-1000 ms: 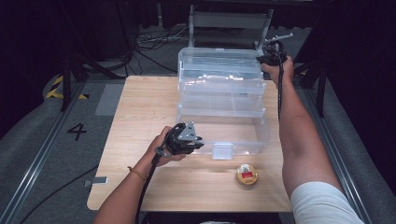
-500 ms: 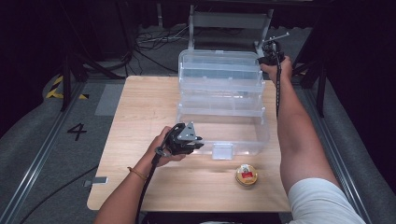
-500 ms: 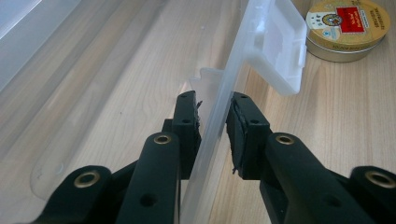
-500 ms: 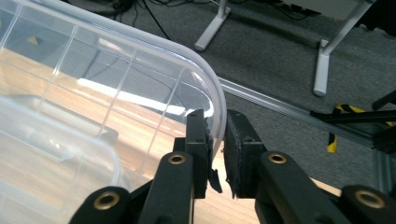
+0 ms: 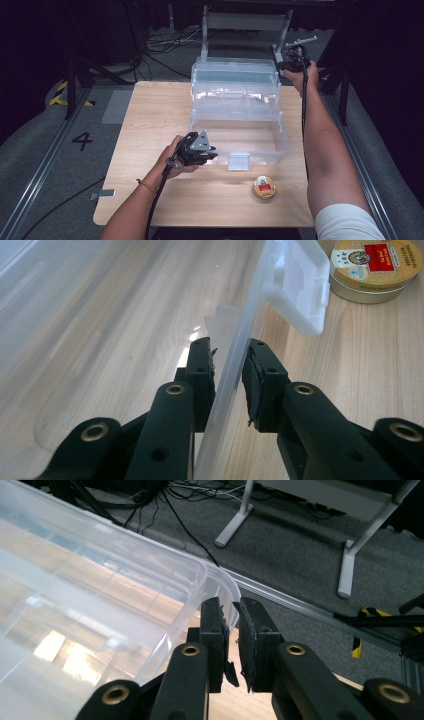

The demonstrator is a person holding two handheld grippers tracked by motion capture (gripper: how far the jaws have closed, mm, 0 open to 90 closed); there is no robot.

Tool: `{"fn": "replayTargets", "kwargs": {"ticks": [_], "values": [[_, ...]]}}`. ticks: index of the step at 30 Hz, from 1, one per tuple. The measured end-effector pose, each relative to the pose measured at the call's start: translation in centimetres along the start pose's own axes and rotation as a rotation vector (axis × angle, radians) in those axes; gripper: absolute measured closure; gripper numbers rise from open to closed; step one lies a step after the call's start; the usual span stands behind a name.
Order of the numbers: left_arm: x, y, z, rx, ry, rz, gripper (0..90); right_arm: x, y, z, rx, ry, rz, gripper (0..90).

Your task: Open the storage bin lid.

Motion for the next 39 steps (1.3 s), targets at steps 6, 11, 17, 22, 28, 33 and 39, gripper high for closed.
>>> {"fn": "replayTargets", "kwargs": {"ticks": [6,11,17,22,28,33,39], "values": [[0.0,0.0,0.0,0.001,0.003,0.004,75.1,0.7,-0.5,-2.6,-0.024,0.025,-0.015,80.3],[0.0,0.0,0.0,0.001,0.002,0.004,75.1,1.3,-1.2,-4.8,-0.032,0.042,-0.041,80.2],[0.1,-0.1,0.0,0.003,-0.001,0.007,75.2,1.5,-2.2,-7.1,-0.038,0.06,-0.041,80.4],[0.1,-0.1,0.0,0.003,-0.001,0.006,75.2,1.7,-2.6,-8.9,-0.054,0.071,-0.048,79.7],[0.1,-0.1,0.0,0.003,-0.002,0.008,75.2,2.2,-3.7,-11.1,-0.067,0.082,-0.066,78.3],[0.1,-0.1,-0.1,0.003,-0.001,0.006,75.2,2.8,-5.2,-12.7,-0.056,0.091,-0.087,75.3],[0.1,-0.1,0.0,0.003,0.0,0.005,75.2,3.8,-7.2,-15.1,-0.058,0.111,-0.091,71.9]]}}
Point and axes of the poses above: each handheld gripper's, and its own axes: z roughly forward along the jaws, y roughly out of its top, x roughly to its left, the point moved 7 cm from there along z, roughly forward along the jaws, and after that the axes turned 12 degrees about -x, right-handed, at the moved point
